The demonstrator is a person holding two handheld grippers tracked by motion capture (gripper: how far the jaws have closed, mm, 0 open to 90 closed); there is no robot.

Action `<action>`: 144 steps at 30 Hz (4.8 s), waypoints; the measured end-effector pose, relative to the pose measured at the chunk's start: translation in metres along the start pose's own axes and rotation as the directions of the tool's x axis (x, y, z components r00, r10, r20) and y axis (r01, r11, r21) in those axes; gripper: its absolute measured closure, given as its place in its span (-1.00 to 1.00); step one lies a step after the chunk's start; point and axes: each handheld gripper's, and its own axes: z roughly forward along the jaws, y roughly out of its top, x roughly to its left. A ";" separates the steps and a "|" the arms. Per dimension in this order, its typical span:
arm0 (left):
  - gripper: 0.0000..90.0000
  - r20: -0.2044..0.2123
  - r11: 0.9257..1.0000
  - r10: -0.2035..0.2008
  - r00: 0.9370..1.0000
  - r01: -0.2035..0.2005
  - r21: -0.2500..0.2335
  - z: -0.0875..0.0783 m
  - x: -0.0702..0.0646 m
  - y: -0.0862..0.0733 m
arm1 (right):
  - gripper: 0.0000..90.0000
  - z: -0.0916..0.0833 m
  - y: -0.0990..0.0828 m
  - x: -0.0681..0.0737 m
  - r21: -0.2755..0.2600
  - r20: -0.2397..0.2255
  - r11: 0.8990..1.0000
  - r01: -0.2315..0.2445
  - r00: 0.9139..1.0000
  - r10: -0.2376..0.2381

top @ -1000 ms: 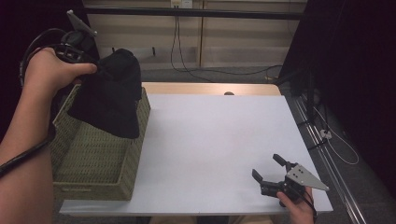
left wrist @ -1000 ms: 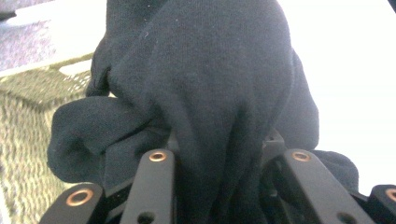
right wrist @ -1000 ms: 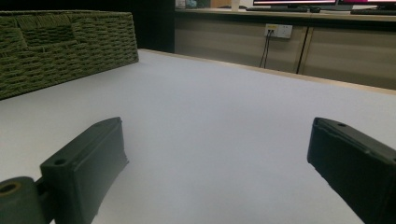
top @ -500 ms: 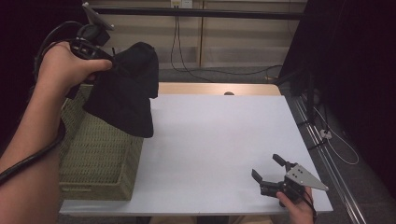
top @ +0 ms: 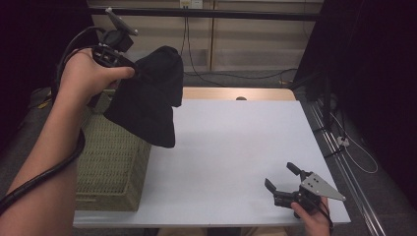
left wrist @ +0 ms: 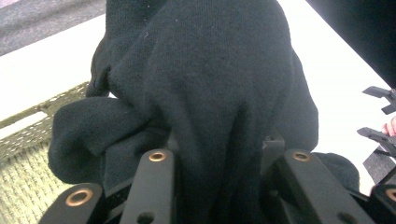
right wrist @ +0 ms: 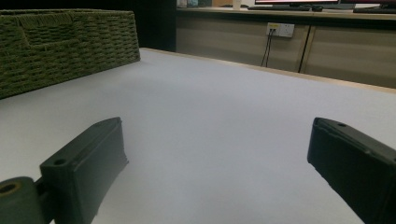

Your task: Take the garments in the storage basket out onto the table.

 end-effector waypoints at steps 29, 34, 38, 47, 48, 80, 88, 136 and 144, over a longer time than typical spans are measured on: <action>0.50 0.066 0.995 0.099 0.993 -0.096 -0.037 0.047 -0.039 -0.004 | -0.93 0.001 0.000 0.002 0.005 -0.004 1.000 0.009 1.000 -0.009; 0.49 0.068 0.994 0.105 0.992 -0.103 -0.037 0.056 -0.043 -0.007 | -0.93 0.000 0.000 0.002 0.006 -0.007 1.000 0.011 1.000 -0.011; 0.49 0.073 0.993 0.113 0.991 -0.111 -0.038 0.066 -0.047 -0.010 | -0.93 0.001 0.000 0.002 0.006 -0.007 1.000 0.012 1.000 -0.012; 0.49 0.091 0.990 0.138 0.986 -0.135 -0.044 0.083 -0.061 -0.015 | -0.93 0.001 -0.001 0.004 0.013 -0.013 1.000 0.027 1.000 -0.027; 0.49 0.093 0.989 0.145 0.985 -0.141 -0.044 0.085 -0.063 -0.016 | -0.93 0.001 -0.001 0.004 0.015 -0.014 1.000 0.028 1.000 -0.028; 0.47 0.105 0.984 0.174 0.979 -0.168 -0.065 0.142 -0.086 -0.037 | -0.93 0.002 -0.001 0.005 0.021 -0.019 0.999 0.034 0.999 -0.034; 0.47 0.117 0.985 0.166 0.979 -0.159 -0.063 0.158 -0.089 -0.042 | -0.93 0.002 -0.001 0.005 0.021 -0.021 0.999 0.037 0.999 -0.036; -0.76 0.098 0.977 0.169 0.981 -0.154 -0.150 0.227 -0.085 -0.081 | -0.93 0.003 -0.001 0.005 0.029 -0.024 0.999 0.041 0.999 -0.040; -0.78 0.079 0.978 0.149 0.986 -0.136 -0.155 0.230 -0.076 -0.100 | -0.93 0.004 -0.002 0.007 0.041 -0.032 0.998 0.054 0.998 -0.052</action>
